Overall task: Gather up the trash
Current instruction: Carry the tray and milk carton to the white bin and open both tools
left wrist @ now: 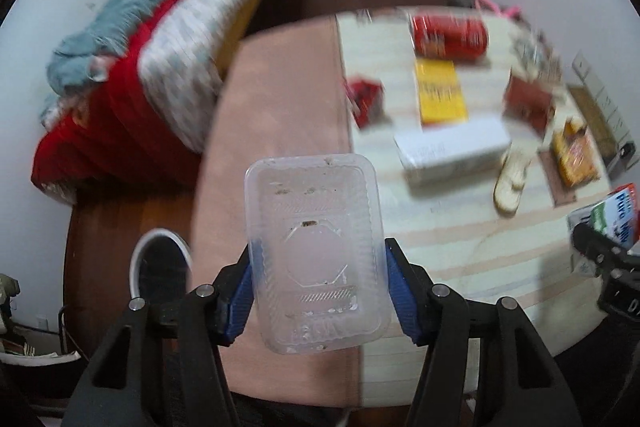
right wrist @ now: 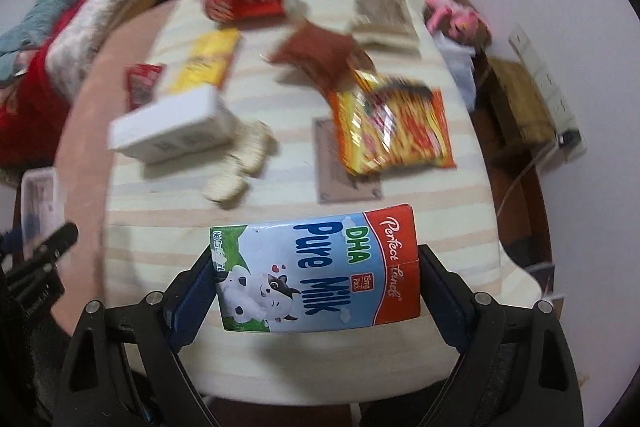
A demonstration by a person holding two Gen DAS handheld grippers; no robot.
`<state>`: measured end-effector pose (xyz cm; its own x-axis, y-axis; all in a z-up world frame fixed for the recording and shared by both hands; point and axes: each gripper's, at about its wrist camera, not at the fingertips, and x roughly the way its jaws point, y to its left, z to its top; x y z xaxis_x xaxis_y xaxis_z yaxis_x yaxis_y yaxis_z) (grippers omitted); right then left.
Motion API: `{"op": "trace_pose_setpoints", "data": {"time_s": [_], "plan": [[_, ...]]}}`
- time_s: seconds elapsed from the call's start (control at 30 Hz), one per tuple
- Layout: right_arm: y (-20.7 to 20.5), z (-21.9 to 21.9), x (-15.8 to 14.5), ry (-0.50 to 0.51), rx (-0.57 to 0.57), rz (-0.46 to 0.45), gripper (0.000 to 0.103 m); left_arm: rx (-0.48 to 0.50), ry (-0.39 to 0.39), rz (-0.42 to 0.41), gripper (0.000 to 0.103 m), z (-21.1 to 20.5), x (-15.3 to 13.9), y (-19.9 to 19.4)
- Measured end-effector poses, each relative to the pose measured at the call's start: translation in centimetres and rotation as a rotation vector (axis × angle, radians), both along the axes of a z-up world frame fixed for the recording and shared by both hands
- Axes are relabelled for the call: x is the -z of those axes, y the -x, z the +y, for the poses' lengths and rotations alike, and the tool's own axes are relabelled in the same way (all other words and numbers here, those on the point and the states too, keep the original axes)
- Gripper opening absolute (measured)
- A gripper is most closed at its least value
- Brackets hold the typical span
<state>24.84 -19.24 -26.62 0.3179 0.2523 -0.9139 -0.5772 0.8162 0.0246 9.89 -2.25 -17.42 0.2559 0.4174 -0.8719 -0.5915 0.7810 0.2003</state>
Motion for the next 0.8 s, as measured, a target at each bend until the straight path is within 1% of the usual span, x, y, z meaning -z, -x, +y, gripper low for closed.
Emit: {"op": "trace_pose_setpoints", "data": {"time_s": [0.03, 0.1, 0.13, 0.17, 0.23, 0.33, 0.43, 0.53, 0.6, 0.63, 0.7, 0.73, 0.8], "plan": [[0.4, 0.1, -0.7, -0.01, -0.013, -0.008, 0.094, -0.002, -0.009, -0.026, 0.056, 0.9, -1.2, 0.8], [2.2, 1.3, -3.0, -0.05, -0.055, -0.034, 0.094, -0.012, -0.006, -0.066, 0.056, 4.0, -2.2, 1.9], [2.4, 1.8, -3.9, -0.061, -0.068, -0.039, 0.094, -0.024, -0.007, -0.097, 0.056, 5.0, -3.7, 3.3], [3.5, 2.7, -5.1, -0.083, -0.094, -0.047, 0.094, -0.031, -0.008, -0.112, 0.056, 6.6, -4.2, 3.7], [4.8, 4.3, -6.7, -0.115, -0.133, -0.05, 0.094, -0.057, 0.002, -0.156, 0.056, 8.9, -6.2, 6.3], [7.9, 7.8, -9.0, -0.16, -0.21, -0.052, 0.094, -0.104, -0.002, -0.195, 0.056, 12.8, -7.4, 10.1], [11.8, 13.0, -10.5, -0.203, -0.309, -0.026, 0.094, -0.166, 0.028, -0.221, 0.056, 16.7, -7.2, 13.8], [15.8, 18.3, -10.3, -0.214, -0.409, 0.008, 0.094, -0.253, 0.06, -0.227, 0.056, 21.5, -5.7, 18.4], [18.6, 22.4, -9.2, -0.203, -0.476, 0.038, 0.094, -0.297, 0.082, -0.214, 0.056, 24.0, -4.3, 20.7], [19.4, 23.6, -8.6, -0.197, -0.494, 0.047, 0.094, -0.335, 0.115, -0.217, 0.056, 26.0, -2.9, 22.5], [22.4, 28.1, -6.1, -0.163, -0.559, 0.075, 0.094, -0.381, 0.158, -0.211, 0.056, 28.4, -0.8, 24.6], [23.2, 29.3, -5.0, -0.154, -0.575, 0.087, 0.094, -0.401, 0.197, -0.205, 0.056, 30.0, 0.9, 25.7], [25.4, 33.1, -2.0, -0.111, -0.626, 0.117, 0.094, -0.454, 0.273, -0.203, 0.056, 33.0, 4.2, 28.0]]}}
